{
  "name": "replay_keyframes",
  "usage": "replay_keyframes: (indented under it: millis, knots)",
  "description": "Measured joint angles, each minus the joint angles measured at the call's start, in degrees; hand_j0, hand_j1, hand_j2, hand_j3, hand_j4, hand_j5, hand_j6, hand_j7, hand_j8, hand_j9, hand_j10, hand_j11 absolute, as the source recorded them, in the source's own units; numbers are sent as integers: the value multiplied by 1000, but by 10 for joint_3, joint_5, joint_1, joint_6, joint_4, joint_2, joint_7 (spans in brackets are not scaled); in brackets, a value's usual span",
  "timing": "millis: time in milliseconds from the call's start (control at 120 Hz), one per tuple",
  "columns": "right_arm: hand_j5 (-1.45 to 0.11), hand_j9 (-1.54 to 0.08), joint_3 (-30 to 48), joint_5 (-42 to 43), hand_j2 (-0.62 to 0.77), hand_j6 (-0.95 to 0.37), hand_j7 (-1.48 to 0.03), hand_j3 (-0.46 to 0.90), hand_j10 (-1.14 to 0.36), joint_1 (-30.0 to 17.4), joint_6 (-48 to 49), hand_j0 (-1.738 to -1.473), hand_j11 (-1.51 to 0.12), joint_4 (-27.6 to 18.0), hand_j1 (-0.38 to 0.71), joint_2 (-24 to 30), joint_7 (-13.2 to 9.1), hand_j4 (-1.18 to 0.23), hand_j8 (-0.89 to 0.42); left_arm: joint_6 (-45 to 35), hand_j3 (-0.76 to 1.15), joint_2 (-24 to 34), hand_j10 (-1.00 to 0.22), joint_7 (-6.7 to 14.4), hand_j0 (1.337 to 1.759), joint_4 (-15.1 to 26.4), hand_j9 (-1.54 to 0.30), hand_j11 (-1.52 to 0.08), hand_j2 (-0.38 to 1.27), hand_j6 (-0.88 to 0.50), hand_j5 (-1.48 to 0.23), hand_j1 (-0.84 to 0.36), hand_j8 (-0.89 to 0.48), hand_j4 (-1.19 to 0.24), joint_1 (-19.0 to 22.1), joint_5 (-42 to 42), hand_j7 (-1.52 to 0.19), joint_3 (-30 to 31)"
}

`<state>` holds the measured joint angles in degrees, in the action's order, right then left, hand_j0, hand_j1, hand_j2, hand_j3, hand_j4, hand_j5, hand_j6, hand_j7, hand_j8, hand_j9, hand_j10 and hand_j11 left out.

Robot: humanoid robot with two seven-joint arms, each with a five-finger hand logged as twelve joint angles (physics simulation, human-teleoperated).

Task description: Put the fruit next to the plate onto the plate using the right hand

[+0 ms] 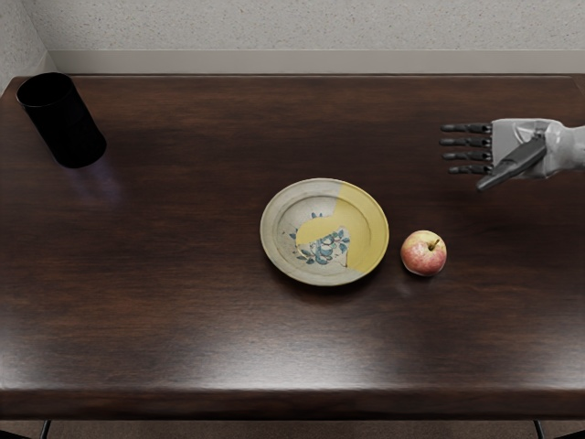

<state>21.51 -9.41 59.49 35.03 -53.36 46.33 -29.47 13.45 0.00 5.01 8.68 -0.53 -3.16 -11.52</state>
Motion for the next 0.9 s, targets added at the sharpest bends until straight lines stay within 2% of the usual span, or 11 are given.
replay_keyframes:
  millis: [383, 450, 525, 600, 700, 900]
  knots:
    - [0, 0, 0, 33, 0, 2, 0, 0, 1, 21, 0, -1658, 0, -3, -349, 3, 2, 0, 2, 0, 0, 0, 0, 0, 1658, 0, 0, 0, 0, 0, 0, 349, 0, 0, 0, 0, 0, 0]
    - [0, 0, 12, 83, 0, 2, 0, 0, 1, 24, 0, -1658, 0, -3, -349, 2, 12, 0, 1, 0, 0, 0, 0, 0, 1658, 0, 0, 0, 0, 0, 0, 349, 0, 0, 0, 0, 0, 0]
    - [0, 0, 23, 152, 0, 1, 0, 0, 1, 26, 0, -1658, 0, -10, -349, 2, 37, 0, 1, 0, 0, 0, 0, 0, 1658, 0, 0, 0, 0, 0, 0, 349, 0, 0, 0, 0, 0, 0]
    - [0, 0, 37, 237, 0, 1, 0, 0, 1, 27, 0, -1658, 0, -55, -349, 4, 58, 0, 1, 0, 0, 0, 0, 0, 1658, 0, 0, 0, 0, 0, 0, 349, 0, 0, 0, 0, 0, 0]
    - [0, 0, 56, 332, 0, -1, 0, 0, 0, 25, 0, -1658, 0, -123, -349, 12, 74, -1, -1, 0, 0, 0, 0, 0, 1658, 0, 0, 0, 0, 0, 0, 349, 0, 0, 0, 0, 0, 0]
    - [0, 0, 63, 422, 0, -3, 0, 0, -2, 9, -52, -1658, 0, -259, -349, 73, 94, -2, -2, 0, 0, 0, 0, 0, 1658, 0, 0, 0, 0, 0, 0, 349, 0, 0, 0, 0, 0, 0]
